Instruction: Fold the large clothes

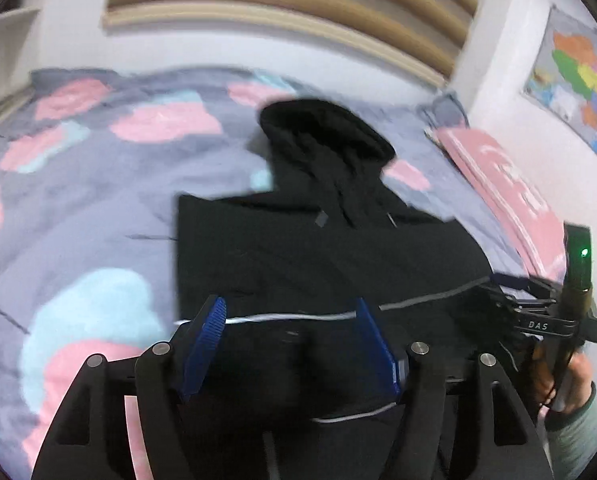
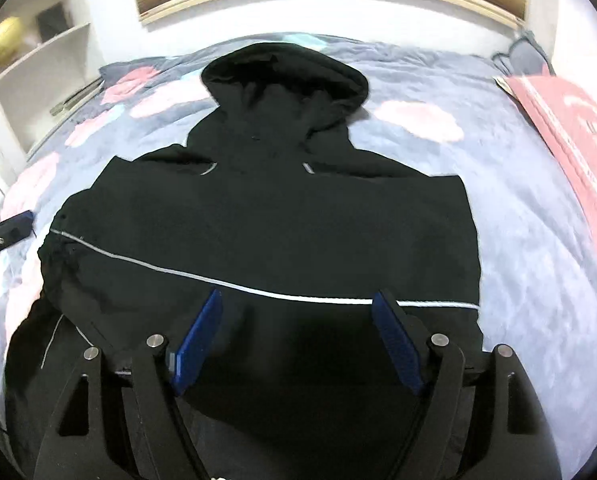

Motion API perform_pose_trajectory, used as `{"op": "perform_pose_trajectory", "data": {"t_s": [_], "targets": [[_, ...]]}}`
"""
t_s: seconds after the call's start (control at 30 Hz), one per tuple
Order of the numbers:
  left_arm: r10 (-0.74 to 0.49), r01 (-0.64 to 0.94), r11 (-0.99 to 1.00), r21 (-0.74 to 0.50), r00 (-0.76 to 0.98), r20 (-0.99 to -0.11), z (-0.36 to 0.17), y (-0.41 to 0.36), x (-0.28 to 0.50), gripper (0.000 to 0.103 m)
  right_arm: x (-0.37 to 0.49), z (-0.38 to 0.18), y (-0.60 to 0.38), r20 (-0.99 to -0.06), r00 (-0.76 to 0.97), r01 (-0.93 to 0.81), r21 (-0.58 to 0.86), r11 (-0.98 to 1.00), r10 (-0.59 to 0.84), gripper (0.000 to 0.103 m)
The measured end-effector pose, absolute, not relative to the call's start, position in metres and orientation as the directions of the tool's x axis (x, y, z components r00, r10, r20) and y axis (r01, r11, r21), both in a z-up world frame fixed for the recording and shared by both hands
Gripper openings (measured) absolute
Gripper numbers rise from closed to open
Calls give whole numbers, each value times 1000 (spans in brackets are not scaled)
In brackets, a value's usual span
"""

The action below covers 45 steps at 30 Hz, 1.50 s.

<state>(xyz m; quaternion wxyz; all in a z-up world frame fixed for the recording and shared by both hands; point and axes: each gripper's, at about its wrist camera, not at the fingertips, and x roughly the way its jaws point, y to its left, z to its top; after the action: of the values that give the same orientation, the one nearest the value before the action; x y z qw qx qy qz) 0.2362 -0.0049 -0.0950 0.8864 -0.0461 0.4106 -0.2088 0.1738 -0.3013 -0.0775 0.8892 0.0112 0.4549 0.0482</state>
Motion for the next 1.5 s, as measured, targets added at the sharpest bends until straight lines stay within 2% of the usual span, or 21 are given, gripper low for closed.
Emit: {"op": "perform_pose_trajectory", "data": {"t_s": [0.1, 0.17, 0.27, 0.37, 0.57, 0.73, 0.93, 1.17, 1.27, 1.37, 1.4, 1.43, 1.47, 1.5], "targets": [[-359, 272, 928, -254, 478, -802, -141, -18, 263, 66, 189, -123, -299, -878, 473, -51, 53, 997, 70, 81], [-325, 201, 944, -264, 400, -857, -184, -20, 282, 66, 192, -130, -296, -862, 504, -64, 32, 997, 60, 82], [-260, 214, 960, -183, 425, -867, -173, -32, 276, 66, 185, -116, -294, -865, 498, -58, 40, 998, 64, 82], [-260, 261, 954, -147, 483, -836, -143, -33, 254, 66, 161, -86, -297, -828, 540, -79, 125, 989, 147, 82], [-388, 321, 917, -236, 582, -715, -73, -5, 177, 66, 88, -11, -297, -736, 652, -104, 149, 983, 181, 82], [-431, 342, 900, -269, 614, -661, -43, 17, 111, 66, 24, 16, -281, -720, 667, -106, 162, 981, 191, 83], [-417, 329, 907, -261, 625, -660, -49, 33, 45, 66, -44, -21, -262, -755, 617, -86, 217, 972, 223, 89], [-347, 211, 938, -276, 590, -729, -101, 70, -15, 66, -64, -90, -228, -843, 488, -62, 224, 973, 226, 89], [-332, 166, 942, -291, 587, -739, -118, 86, -28, 66, -62, -95, -212, -853, 490, -70, 164, 984, 177, 89], [-311, 121, 946, -300, 593, -743, -127, 100, -38, 66, -57, -102, -191, -857, 515, -65, -17, 998, 20, 88], [-305, 111, 948, -300, 594, -744, -129, 103, -40, 66, -55, -109, -187, -857, 514, -57, -78, 995, -38, 78], [-297, 99, 949, -298, 593, -748, -132, 107, -42, 66, -53, -113, -187, -861, 505, -53, -102, 993, -61, 55], [-293, 91, 950, -299, 592, -751, -133, 110, -43, 66, -52, -120, -188, -867, 491, -45, -121, 992, -83, 45], [-291, 84, 950, -301, 591, -752, -135, 113, -44, 66, -54, -120, -193, -865, 497, -39, -101, 994, -68, 42]]}}
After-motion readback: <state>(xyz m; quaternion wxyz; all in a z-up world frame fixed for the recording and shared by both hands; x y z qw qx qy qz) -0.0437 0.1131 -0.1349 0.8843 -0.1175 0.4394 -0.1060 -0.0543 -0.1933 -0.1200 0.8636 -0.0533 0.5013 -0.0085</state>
